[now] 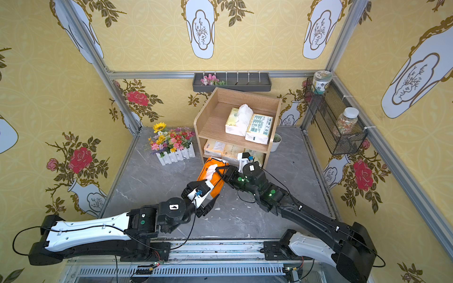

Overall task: Remove the tissue boxes from the shelf
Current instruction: Pick up a box of tissues from the shelf, then place the box of tissues at the center of the board.

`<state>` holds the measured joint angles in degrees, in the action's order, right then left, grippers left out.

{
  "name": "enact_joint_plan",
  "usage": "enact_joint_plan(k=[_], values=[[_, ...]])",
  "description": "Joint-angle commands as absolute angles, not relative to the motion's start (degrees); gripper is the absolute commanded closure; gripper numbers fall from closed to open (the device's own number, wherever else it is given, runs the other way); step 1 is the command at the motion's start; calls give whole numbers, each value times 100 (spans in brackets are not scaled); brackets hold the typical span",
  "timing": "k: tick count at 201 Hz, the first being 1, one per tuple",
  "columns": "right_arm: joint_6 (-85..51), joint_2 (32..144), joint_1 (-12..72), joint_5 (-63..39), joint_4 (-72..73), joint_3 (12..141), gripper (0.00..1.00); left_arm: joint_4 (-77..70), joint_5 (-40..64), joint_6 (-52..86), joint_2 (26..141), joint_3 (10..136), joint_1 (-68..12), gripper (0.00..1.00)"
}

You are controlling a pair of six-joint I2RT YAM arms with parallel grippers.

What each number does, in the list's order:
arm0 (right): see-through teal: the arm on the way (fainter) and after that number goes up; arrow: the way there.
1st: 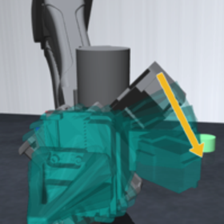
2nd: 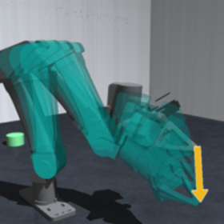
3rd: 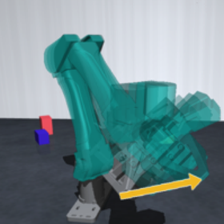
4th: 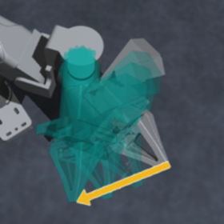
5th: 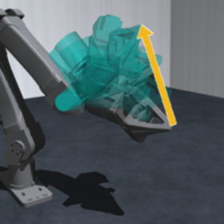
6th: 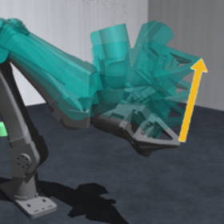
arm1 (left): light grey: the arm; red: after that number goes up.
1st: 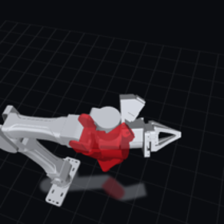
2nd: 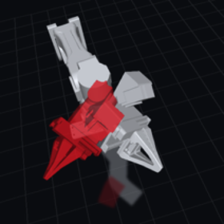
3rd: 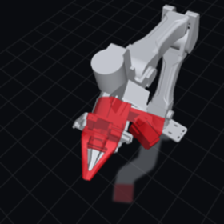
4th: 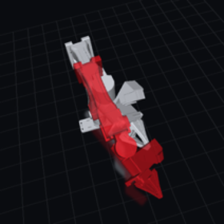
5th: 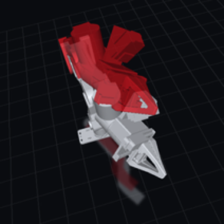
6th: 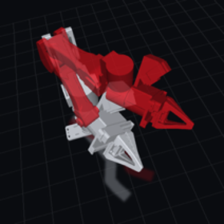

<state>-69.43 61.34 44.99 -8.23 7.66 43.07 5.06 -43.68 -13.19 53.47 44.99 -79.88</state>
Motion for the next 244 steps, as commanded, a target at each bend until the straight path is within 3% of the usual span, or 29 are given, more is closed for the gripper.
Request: enact_joint_plan(k=[1,36,57,89,124,162,244], values=[[-6757,6091,4508,-768,1045,4364,57,21,-4150,-1035,4960,4409,-7990,10],[-6564,6073,4515,-631,810,4353,57,-1363,-3674,-654,3898,3828,-7983,0],[-6364,6069,4605,-509,603,4348,57,-1799,-4245,-147,3529,3626,-7974,0],[-6102,6335,5156,-112,449,4410,57,-613,-5650,880,3559,3787,-7505,0],[-6095,7090,5772,161,814,4449,56,600,-4375,2254,3442,3964,-5927,0],[-6223,8321,6240,45,1746,4638,56,823,-3635,2664,3471,3925,-4944,0],[-6612,10324,6434,-363,2799,5495,55,1126,-4524,3614,2645,3238,-4781,0]])
